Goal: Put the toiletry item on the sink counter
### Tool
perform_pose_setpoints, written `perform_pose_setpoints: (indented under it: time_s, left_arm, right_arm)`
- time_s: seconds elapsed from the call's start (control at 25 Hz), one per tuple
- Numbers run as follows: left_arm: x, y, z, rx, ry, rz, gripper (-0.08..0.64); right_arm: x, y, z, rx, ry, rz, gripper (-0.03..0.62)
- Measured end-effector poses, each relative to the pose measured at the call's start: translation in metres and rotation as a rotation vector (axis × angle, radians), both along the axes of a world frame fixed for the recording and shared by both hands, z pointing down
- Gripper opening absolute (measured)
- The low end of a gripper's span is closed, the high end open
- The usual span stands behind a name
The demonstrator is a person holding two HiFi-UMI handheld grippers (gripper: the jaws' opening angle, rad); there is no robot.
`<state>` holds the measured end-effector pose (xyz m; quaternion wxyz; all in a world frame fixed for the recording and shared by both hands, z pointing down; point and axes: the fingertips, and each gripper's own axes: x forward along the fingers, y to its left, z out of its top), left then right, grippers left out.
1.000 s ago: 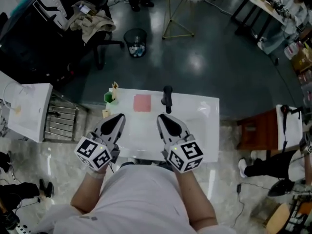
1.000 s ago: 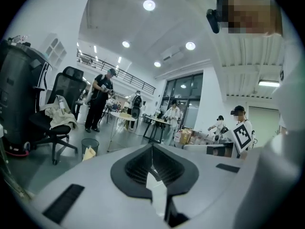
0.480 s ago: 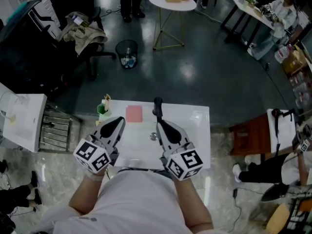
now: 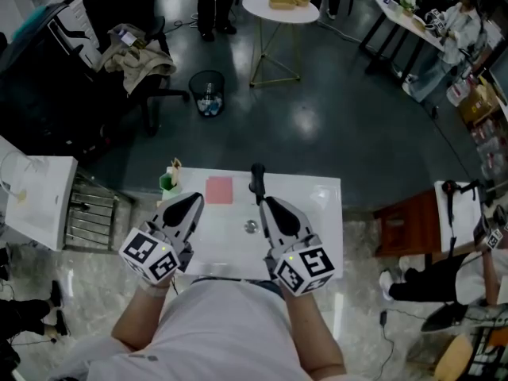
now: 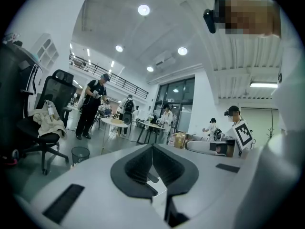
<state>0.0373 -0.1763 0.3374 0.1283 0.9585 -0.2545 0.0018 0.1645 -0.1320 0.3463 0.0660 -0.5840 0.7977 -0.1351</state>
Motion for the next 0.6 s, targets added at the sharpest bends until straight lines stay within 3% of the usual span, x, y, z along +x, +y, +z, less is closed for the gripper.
perform_pose_setpoints:
  time_s: [0.6]
  left_arm:
    - [-0.0076,-0.0038,-0.0019,0.006,0.003,-0.001,0.018]
  right_arm:
    - [-0.0044,-0.0028,0.0022,-0.007,-0.006,-0.001,0.035]
